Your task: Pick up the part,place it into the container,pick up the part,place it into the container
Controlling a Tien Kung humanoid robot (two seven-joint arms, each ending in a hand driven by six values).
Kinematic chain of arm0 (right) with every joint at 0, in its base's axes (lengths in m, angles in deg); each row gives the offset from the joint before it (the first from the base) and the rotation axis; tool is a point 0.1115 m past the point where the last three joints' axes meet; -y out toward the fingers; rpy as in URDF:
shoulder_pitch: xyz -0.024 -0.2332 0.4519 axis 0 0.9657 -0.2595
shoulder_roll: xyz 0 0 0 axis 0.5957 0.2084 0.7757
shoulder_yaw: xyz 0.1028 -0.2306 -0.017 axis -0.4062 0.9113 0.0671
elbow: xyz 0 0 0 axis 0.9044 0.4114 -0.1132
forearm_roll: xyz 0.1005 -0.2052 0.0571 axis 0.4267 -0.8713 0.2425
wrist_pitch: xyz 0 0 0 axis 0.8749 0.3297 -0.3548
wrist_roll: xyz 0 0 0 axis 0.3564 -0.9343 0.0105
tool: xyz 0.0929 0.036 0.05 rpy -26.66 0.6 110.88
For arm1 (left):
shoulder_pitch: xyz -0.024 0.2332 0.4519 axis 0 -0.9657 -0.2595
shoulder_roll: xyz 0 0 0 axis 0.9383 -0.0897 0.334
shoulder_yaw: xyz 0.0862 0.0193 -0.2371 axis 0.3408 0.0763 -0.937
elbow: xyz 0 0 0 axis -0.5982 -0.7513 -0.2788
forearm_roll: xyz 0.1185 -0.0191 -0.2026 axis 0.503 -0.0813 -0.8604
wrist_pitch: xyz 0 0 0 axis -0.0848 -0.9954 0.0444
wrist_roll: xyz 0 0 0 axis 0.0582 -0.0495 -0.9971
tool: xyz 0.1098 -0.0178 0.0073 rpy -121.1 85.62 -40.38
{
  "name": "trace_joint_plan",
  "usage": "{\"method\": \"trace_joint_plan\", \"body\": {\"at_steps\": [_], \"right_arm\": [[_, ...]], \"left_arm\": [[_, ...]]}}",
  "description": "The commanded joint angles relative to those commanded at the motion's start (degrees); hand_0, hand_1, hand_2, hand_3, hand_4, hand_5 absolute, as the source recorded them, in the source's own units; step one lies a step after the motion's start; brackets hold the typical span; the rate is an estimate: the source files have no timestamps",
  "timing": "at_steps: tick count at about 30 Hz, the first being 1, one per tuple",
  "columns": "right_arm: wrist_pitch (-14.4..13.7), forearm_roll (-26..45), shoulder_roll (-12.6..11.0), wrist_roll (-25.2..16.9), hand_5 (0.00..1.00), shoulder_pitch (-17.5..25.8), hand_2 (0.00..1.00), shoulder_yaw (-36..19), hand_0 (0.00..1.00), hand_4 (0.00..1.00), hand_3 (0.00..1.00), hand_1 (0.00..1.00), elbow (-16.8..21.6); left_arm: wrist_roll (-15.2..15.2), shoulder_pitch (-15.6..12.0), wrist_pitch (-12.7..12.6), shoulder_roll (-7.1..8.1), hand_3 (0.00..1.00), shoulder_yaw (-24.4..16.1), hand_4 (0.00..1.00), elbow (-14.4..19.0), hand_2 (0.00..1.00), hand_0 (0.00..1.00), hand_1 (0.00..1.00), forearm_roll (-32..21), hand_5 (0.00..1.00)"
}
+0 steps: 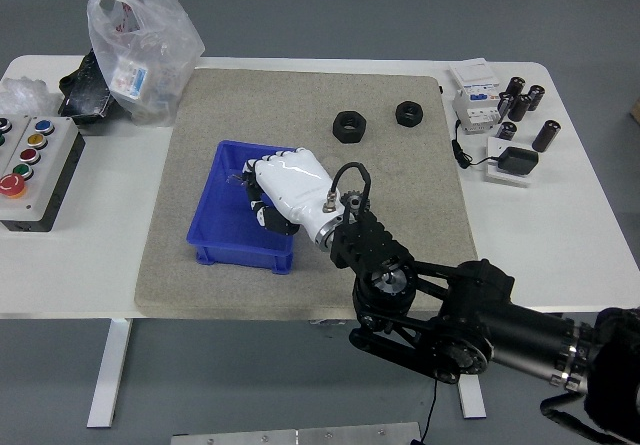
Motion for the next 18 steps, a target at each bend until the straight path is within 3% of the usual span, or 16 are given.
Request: {"method": "trace_joint_plan", "body": {"at_steps": [1,2,7,8,13,14,18], "right_arm": [[0.0,-0.1,-0.1,0.2,0.265,0.1,0.765,-0.3,0.489,0.418,0.717,0.738,0.0],[0.0,-0.3,-0.2,0.4,0.272,0.2,0.788,-0.6,0.476,0.483,0.749,0.743,-0.1],[-0.3,-0.7,-0.4,1.1,0.272,0.5,0.788,-1.4,0.476,0.483,0.749,0.743,-0.1],[-0.2,-0.6,-0.4,1.2,0.282,0.6,0.802,-1.4,0.491,0.577,0.795,0.75,-0.1],[0.0,-0.1,-0.6,1.7,0.282,1.1,0.802,-1.7,0.491,0.577,0.795,0.75,-0.2],[-0.4,0.0,-0.8,1.8,0.319,1.4,0.841,-2.3,0.564,0.653,0.906,0.764,-0.1],[-2.2,1.4,-2.8,2.4,0.319,3.7,0.841,-6.9,0.564,0.653,0.906,0.764,1.2]], "left_arm": [[0.0,0.0,0.0,-0.01,0.621,0.0,0.592,0.0,0.591,0.612,0.604,0.0,0.389],[0.0,0.0,0.0,-0.01,0.62,0.0,0.592,0.0,0.591,0.612,0.604,0.0,0.393],[0.0,0.0,0.2,0.03,0.62,-0.1,0.592,0.0,0.591,0.612,0.604,0.2,0.393],[0.0,0.0,0.2,0.05,0.612,0.0,0.589,0.0,0.59,0.613,0.603,0.2,0.396],[-0.1,0.2,0.3,0.04,0.612,0.2,0.589,0.0,0.59,0.613,0.603,0.0,0.396],[0.0,0.2,0.3,0.01,0.608,0.2,0.586,0.0,0.589,0.612,0.603,0.0,0.395],[0.0,0.1,0.3,-0.13,0.608,0.1,0.586,0.0,0.589,0.612,0.603,0.1,0.395]]}}
